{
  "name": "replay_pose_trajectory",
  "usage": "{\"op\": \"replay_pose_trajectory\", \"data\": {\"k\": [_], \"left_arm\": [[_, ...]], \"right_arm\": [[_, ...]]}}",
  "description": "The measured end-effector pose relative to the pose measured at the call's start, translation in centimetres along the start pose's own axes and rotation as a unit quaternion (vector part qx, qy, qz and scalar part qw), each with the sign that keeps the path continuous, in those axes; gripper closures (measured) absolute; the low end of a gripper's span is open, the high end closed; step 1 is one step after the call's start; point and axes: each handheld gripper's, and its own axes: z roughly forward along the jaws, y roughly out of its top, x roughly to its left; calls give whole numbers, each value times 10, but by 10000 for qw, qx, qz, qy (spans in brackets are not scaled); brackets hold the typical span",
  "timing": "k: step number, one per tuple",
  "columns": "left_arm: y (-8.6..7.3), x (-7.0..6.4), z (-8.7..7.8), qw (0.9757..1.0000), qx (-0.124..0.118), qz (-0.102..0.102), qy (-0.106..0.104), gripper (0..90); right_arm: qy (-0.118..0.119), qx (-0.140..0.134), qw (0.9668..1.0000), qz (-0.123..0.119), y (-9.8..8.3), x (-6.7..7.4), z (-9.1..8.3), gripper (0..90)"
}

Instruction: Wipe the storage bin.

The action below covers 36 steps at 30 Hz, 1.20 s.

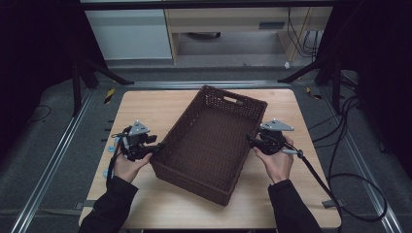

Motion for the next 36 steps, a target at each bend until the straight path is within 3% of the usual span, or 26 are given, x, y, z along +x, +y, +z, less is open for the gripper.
{"op": "replay_pose_trajectory", "data": {"k": [6,10,12,16,21,29,34,36], "left_arm": [[-1,-3,5,9995,-20,11,-304,688],[-3,-7,3,9997,-25,33,-228,743],[-4,-11,1,9999,-22,36,-163,744],[-9,-21,-2,10000,-58,-18,-25,738],[-12,-29,-5,9999,-13,45,-93,713],[-2,-19,-5,9998,-159,42,-95,539],[9,-16,12,10000,-7,76,-54,512],[9,-16,19,9998,58,-11,-194,530]], "right_arm": [[41,-12,10000,-49,2,-3,1,543],[132,-2,9997,-200,4,-1,-4,552],[226,27,9996,-145,4,1,-6,544],[214,58,9997,-107,3,3,-8,526],[193,182,9996,-63,1,5,-8,519],[164,119,9998,-17,-1,4,-4,556],[91,-70,9999,-17,-2,2,3,579],[84,-101,9999,-21,-2,1,5,579]]}}
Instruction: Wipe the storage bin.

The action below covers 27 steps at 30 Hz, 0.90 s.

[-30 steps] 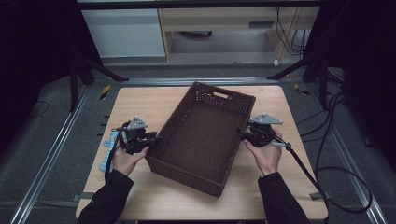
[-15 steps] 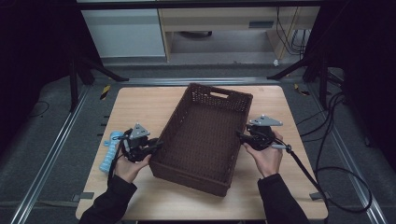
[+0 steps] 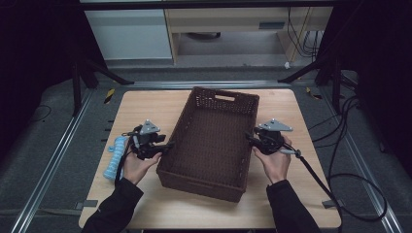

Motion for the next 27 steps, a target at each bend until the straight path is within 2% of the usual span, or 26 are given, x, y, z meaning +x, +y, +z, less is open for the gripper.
{"op": "replay_pose_trajectory", "data": {"k": [3,6,11,16,20,24,27], "left_arm": [[-1,-2,4,9998,40,-28,-170,644],[-5,-8,5,9999,99,102,-47,689],[-12,-19,-1,9999,28,96,70,687],[-15,-27,-3,9998,18,184,100,627],[-10,-19,-5,9999,-99,53,119,508],[-3,-13,-4,9996,-171,29,201,467],[-1,-10,5,9999,-81,-57,135,465]], "right_arm": [[64,9,10000,14,1,-1,-1,564],[130,11,9999,41,3,-2,-6,536],[166,168,9997,-21,2,-1,-10,517],[227,240,9994,-62,-3,3,-6,527],[247,230,9994,54,-4,2,-3,544],[271,187,9994,126,-4,1,1,570],[300,142,9994,90,-2,0,6,584]]}}
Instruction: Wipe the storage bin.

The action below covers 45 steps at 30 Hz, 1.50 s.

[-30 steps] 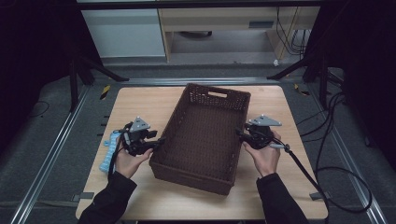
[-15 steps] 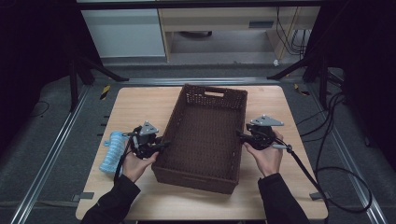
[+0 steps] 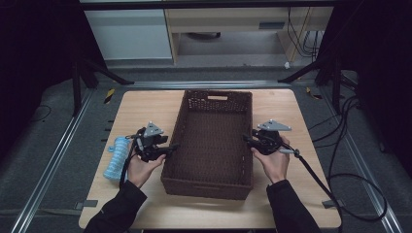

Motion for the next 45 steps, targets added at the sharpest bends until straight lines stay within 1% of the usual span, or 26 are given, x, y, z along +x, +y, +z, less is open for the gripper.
{"op": "replay_pose_trajectory", "data": {"k": [2,4,6,9,11,13,15,17,20,21,22,25,28,37,40,41,43,45], "left_arm": [[0,0,5,10000,89,11,-44,469],[-2,-1,10,9998,173,35,-70,505],[-3,-3,12,9998,157,-39,-110,542],[-4,-5,10,9998,175,-53,-54,572],[-4,-7,9,9998,201,-31,-9,582],[-6,-12,8,9998,188,-51,27,581],[-7,-16,6,9998,200,-4,48,576],[-8,-19,5,9998,196,-5,61,571],[-10,-22,4,9998,155,-56,64,566],[-10,-23,4,9998,149,-73,68,564],[-11,-24,4,9998,159,-62,71,563],[-11,-27,3,9998,140,-80,91,561],[-12,-28,3,9998,140,-75,100,560],[-12,-29,3,9998,107,-129,95,560],[-12,-28,3,9998,104,-154,62,548],[-11,-27,3,9999,118,-88,42,524],[-11,-27,2,9999,108,-50,28,477],[-9,-26,-2,10000,-5,5,51,424]], "right_arm": [[29,-3,10000,-7,1,-1,2,586],[62,15,10000,-17,2,-3,2,578],[110,28,9999,24,4,-4,0,564],[79,-21,10000,-10,7,-5,-9,546],[50,21,10000,-11,8,-7,-14,519],[79,61,9999,24,7,-8,-15,517],[115,87,9999,45,5,-7,-15,514],[139,135,9998,32,4,-6,-13,514],[121,206,9997,-53,1,-3,-9,505],[114,208,9997,-72,1,-3,-8,517],[139,256,9996,-38,0,-2,-7,523],[164,336,9993,-54,-2,-2,-5,524],[161,368,9992,-85,-4,-1,-3,529],[165,409,9990,-11,-5,-1,-3,557],[136,413,9991,19,-5,-1,-3,576],[112,404,9991,33,-5,-1,-3,589],[73,375,9993,49,-6,-1,-3,604],[43,362,9993,72,-6,-1,-4,620]]}}
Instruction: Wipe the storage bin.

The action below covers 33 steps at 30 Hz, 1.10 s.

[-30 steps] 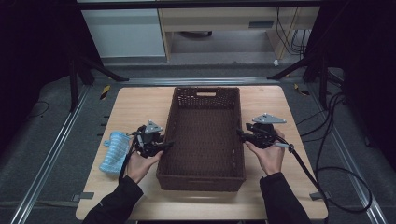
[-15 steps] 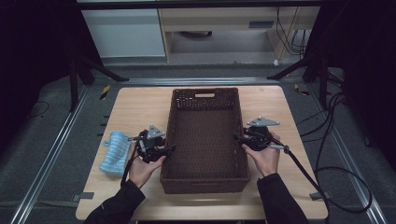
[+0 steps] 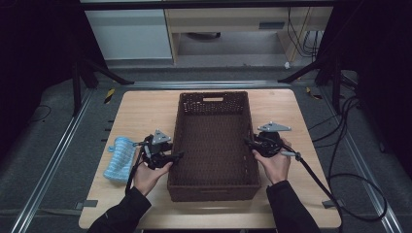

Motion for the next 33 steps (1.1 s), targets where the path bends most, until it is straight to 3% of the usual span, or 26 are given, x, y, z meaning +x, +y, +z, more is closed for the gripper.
{"op": "replay_pose_trajectory", "data": {"k": [6,13,21,27,30,33], "left_arm": [[11,10,-25,9990,-441,-34,76,379],[7,36,-43,9968,-654,-371,287,358],[-11,62,-46,9955,-459,-533,639,332],[-27,82,-50,9930,-368,-711,864,313],[-35,89,-54,9914,-313,-818,972,316],[-44,96,-58,9895,-256,-892,1104,326]], "right_arm": [[-118,-45,9999,-7,1,1,-1,669],[-166,11,9999,-24,2,-1,-3,689],[-266,141,9995,-127,2,-5,-7,689],[-196,102,9996,-168,4,-7,-12,571],[-104,-56,9998,-156,6,-8,-21,529],[-75,-11,9997,-235,5,-9,-25,518]]}}
